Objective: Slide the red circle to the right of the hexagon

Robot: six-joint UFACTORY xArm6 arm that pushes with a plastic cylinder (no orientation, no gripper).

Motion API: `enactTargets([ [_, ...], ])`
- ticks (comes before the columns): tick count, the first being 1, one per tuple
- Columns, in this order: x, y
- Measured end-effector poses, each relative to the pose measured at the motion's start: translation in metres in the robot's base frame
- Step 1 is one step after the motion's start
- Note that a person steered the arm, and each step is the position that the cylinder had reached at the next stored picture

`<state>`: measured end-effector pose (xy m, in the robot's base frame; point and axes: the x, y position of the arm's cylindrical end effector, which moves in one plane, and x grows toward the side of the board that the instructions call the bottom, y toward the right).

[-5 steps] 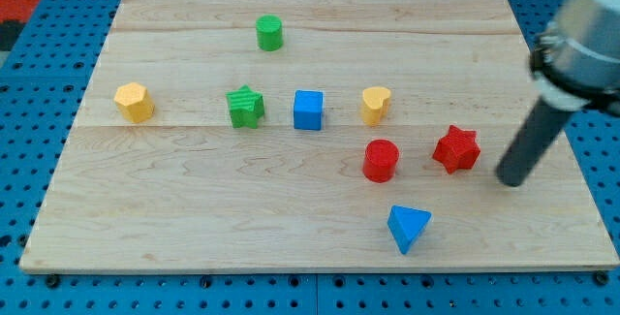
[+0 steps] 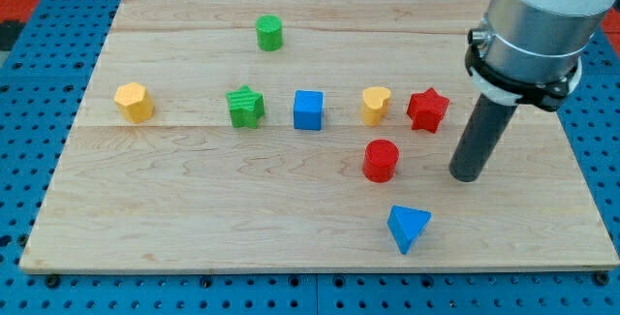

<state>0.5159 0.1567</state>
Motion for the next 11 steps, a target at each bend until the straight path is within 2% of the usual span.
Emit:
enactTargets([
  [1, -0.033, -0.031],
  [2, -0.047, -0.081],
  [4, -0.011, -0.023],
  [6, -0.012, -0.113],
  [7, 0.009, -0.073],
  [8, 0.019, -0.1],
  [9, 0.013, -0.186],
  [10, -0.002, -0.259],
  [11, -0.049, -0.285],
])
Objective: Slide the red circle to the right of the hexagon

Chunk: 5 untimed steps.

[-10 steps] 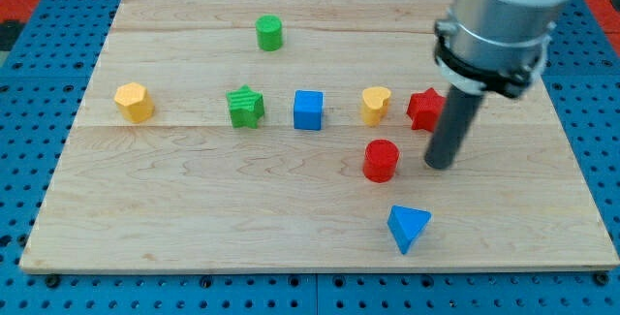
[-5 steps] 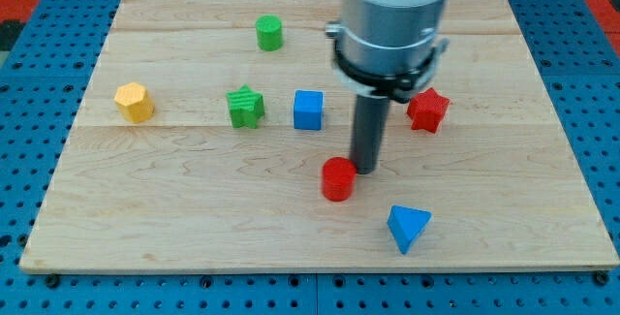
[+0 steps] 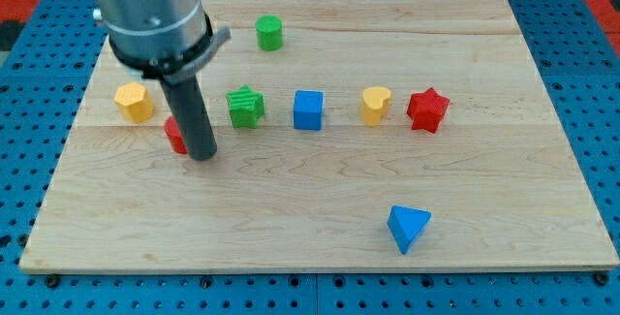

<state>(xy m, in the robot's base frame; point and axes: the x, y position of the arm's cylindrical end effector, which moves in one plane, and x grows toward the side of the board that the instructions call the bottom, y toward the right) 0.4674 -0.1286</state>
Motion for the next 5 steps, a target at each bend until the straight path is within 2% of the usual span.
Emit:
enactTargets([
  [1, -0.029, 0.0],
  [2, -0.002, -0.011],
  [3, -0.014, -0.032],
  [5, -0.025, -0.02],
])
